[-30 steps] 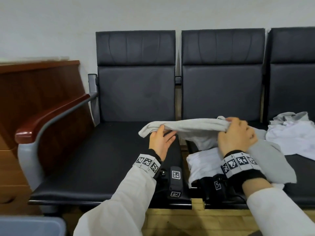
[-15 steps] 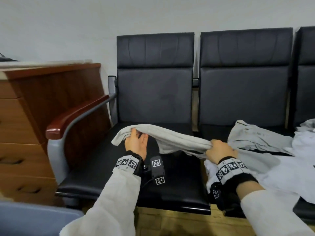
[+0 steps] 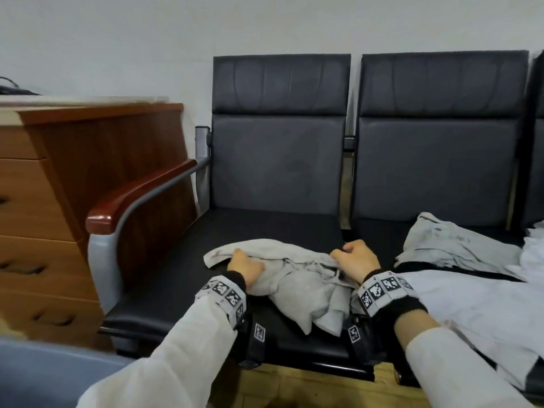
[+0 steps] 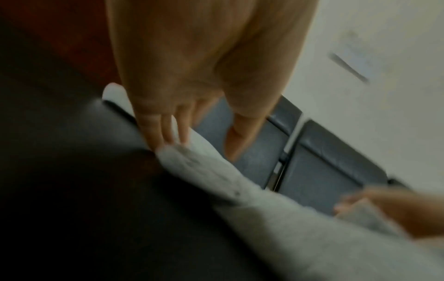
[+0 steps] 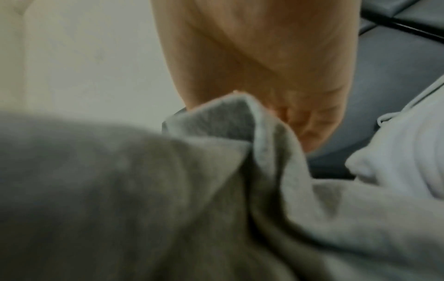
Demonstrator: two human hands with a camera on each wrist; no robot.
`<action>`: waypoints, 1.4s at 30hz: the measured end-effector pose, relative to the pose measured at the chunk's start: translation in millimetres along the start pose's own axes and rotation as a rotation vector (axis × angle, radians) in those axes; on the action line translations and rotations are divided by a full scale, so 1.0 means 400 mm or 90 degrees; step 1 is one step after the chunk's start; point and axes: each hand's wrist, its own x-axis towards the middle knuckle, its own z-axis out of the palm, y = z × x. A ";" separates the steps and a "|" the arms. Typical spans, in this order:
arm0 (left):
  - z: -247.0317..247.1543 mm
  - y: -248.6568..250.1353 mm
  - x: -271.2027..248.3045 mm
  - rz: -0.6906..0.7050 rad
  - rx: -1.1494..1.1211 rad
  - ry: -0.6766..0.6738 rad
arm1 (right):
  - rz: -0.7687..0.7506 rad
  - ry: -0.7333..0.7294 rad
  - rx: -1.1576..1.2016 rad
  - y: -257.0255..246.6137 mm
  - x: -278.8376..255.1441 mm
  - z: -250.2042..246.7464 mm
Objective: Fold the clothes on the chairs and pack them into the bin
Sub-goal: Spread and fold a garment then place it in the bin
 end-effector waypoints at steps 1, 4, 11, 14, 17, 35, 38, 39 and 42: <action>0.003 -0.009 -0.009 0.044 0.115 -0.041 | -0.008 -0.042 0.014 -0.008 -0.008 -0.004; 0.001 -0.033 -0.019 0.114 0.326 -0.111 | -0.010 -0.247 -0.094 -0.016 -0.024 -0.001; -0.031 -0.055 -0.003 0.148 0.267 0.039 | -0.009 -0.154 -0.166 0.011 -0.001 -0.011; -0.047 -0.052 0.009 0.236 0.236 0.142 | 0.061 -0.153 0.074 0.016 0.014 -0.013; -0.053 -0.061 0.035 0.214 0.298 0.046 | 0.182 -0.128 0.398 0.024 0.023 -0.026; -0.129 0.015 -0.004 -0.017 -0.299 0.074 | 0.043 -0.090 0.701 0.044 0.055 -0.069; -0.122 0.038 -0.021 -0.061 -0.345 0.009 | 0.011 -0.093 0.432 0.027 0.041 -0.042; -0.113 0.047 -0.030 -0.071 -0.357 -0.021 | -0.018 -0.076 0.289 0.022 0.034 -0.030; -0.068 0.073 -0.054 -0.093 -0.405 -0.116 | -0.144 -0.016 0.180 -0.030 -0.018 0.002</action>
